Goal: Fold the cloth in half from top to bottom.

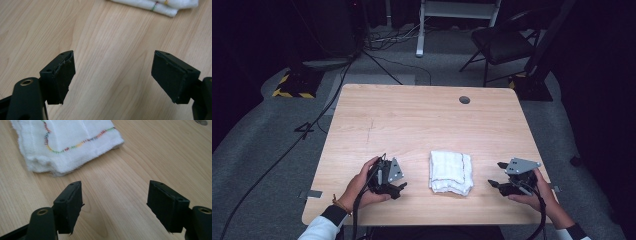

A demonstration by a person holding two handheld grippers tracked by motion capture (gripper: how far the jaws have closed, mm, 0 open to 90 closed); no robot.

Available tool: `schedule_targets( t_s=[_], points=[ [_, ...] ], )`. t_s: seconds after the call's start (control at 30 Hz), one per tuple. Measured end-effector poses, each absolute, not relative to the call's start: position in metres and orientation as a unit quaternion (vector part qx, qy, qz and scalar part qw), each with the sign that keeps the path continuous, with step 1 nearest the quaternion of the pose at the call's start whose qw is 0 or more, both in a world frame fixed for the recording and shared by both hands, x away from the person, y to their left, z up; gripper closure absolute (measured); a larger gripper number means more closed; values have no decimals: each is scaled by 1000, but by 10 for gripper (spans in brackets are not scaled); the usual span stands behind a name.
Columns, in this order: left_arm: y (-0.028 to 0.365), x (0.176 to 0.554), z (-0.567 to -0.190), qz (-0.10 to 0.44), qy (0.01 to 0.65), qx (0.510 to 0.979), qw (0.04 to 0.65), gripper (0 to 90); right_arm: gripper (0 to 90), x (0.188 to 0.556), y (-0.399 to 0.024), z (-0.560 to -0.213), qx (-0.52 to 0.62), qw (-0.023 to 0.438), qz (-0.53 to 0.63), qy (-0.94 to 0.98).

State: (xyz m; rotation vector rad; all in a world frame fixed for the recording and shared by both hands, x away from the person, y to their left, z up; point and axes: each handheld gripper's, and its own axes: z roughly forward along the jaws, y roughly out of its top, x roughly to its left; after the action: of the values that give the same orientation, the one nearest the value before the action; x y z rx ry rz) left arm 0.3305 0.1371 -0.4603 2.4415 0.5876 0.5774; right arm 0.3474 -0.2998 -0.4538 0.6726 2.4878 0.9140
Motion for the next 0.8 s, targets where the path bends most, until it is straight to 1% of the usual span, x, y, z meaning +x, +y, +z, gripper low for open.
schedule_targets(
  t_s=[0.47,0.7,0.8],
  points=[
    [185,322,-477,227,285,888,281,188,287,342,-355,-468,319,224,336,858],
    [199,322,-486,212,304,887,274,188,292,338,-380,-483,358,216,343,841],
    [205,321,-490,210,312,887,268,183,291,336,-392,-490,381,205,359,827]
  ],
)
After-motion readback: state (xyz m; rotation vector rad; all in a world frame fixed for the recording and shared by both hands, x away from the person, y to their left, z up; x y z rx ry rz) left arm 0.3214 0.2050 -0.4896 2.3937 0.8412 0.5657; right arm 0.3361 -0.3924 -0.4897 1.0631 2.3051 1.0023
